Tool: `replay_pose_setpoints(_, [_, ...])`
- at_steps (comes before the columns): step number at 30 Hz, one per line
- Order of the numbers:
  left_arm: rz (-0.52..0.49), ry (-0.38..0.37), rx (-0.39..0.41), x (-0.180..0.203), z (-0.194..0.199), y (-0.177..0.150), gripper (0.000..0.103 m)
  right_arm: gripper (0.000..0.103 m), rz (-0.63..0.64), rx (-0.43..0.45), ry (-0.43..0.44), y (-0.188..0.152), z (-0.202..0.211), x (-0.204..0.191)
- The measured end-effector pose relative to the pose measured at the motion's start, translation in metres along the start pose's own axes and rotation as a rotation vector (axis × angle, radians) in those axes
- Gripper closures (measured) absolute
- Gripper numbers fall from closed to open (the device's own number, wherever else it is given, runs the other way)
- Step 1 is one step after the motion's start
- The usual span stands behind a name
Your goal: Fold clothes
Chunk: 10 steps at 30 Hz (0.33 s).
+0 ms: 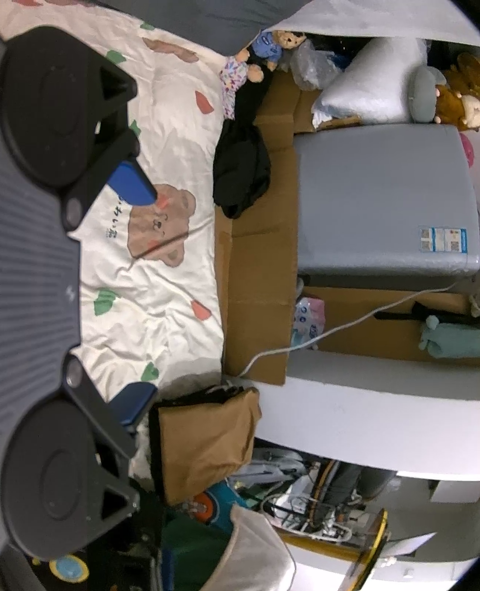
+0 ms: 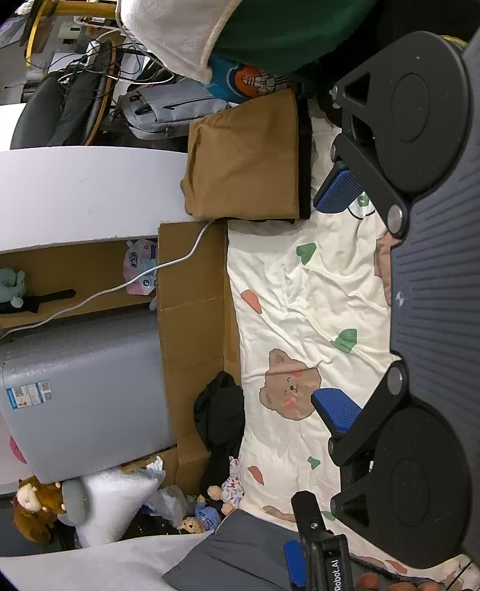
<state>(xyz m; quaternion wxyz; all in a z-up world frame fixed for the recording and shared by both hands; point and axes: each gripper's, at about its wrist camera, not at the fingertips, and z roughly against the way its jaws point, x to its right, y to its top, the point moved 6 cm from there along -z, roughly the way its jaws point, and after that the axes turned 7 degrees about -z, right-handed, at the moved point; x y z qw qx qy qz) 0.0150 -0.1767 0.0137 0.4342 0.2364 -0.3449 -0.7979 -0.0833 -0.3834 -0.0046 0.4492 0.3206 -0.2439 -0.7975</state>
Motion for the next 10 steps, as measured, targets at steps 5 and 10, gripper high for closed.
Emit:
replay_pose_setpoints(5, [-0.012,0.002,0.006,0.0019,0.002,-0.0006,0.0,0.0,0.003,-0.001,0.003,-0.0015,-0.0004,-0.0031])
replay_pose_setpoints(10, [-0.031,0.001,0.017,0.0018,0.0037,0.0018,0.0,0.0,0.006,-0.006,0.003,0.0016,-0.0009,-0.0008])
